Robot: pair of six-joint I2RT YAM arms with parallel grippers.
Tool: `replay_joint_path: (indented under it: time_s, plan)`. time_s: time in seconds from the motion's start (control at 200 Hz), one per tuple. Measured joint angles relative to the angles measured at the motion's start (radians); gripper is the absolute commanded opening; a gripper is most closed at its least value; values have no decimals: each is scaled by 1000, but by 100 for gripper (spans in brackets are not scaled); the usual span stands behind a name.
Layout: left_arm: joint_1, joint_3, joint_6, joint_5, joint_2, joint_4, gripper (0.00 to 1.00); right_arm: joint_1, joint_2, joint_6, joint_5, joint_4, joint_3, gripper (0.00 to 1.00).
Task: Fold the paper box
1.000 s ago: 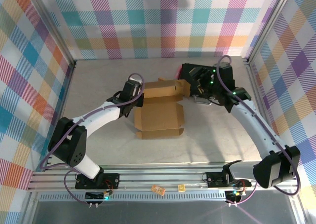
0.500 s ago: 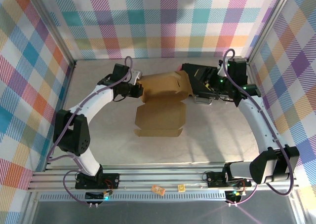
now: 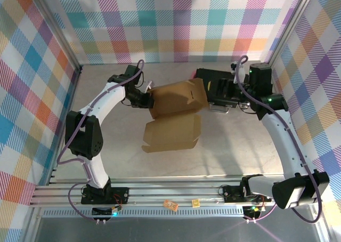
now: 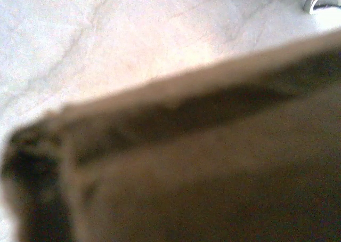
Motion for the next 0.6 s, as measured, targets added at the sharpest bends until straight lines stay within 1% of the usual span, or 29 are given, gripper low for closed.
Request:
replay_joint_path:
  time_s: [0.21, 0.45, 0.525, 0.6]
  plan:
    - [0, 2, -20, 16, 0, -36, 0, 91, 82, -102, 65, -56, 6, 71]
    - [0, 13, -23, 28, 3, -48, 0, 126, 156, -146, 126, -68, 8, 65]
    - [0, 15, -23, 34, 4, -49, 0, 140, 196, -155, 143, -68, 23, 62]
    - [0, 16, -23, 34, 4, -53, 0, 160, 237, -157, 168, -66, 44, 55]
